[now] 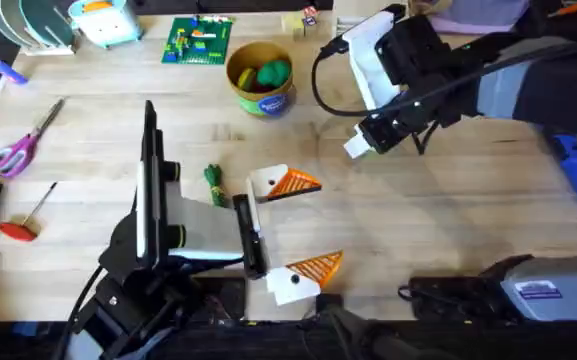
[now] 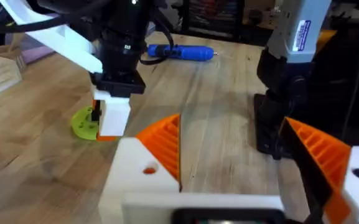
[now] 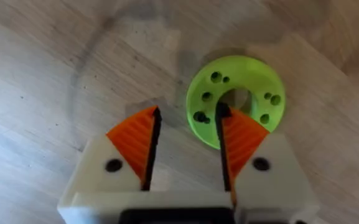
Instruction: Pick up the gripper from the table and insert it into the empty holder that is missing its gripper. Then pick up a screw, insert it into the mounting hole, and use the screwdriver to tighten it. Finally, clean up the table by picking up the vegetable and placing it into the bucket.
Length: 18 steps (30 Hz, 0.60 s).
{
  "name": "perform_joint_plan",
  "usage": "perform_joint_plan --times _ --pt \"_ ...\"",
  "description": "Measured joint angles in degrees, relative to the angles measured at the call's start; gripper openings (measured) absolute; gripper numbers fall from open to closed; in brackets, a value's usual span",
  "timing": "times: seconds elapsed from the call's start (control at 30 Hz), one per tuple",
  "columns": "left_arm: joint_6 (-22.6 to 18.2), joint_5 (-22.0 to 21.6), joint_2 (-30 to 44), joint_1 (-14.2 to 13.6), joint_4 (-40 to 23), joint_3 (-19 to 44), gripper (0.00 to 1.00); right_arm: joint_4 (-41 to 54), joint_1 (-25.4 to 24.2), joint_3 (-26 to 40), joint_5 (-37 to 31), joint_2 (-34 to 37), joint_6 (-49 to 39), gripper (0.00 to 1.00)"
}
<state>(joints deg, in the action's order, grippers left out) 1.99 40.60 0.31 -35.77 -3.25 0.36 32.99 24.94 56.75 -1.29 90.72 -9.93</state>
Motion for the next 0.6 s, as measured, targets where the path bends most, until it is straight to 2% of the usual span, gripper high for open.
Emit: perform_joint_plan --times 0.33,0.6 --pt "0.01 0.14 0.01 0.0 0.0 0.0 0.994 0.22 -1.66 0.0 -0.02 0.0 0.0 0.442" --pt "0.01 0.15 -0.01 0.0 0.0 0.0 0.994 0.12 -1.72 0.0 -0.21 0.0 -0.02 0.308"
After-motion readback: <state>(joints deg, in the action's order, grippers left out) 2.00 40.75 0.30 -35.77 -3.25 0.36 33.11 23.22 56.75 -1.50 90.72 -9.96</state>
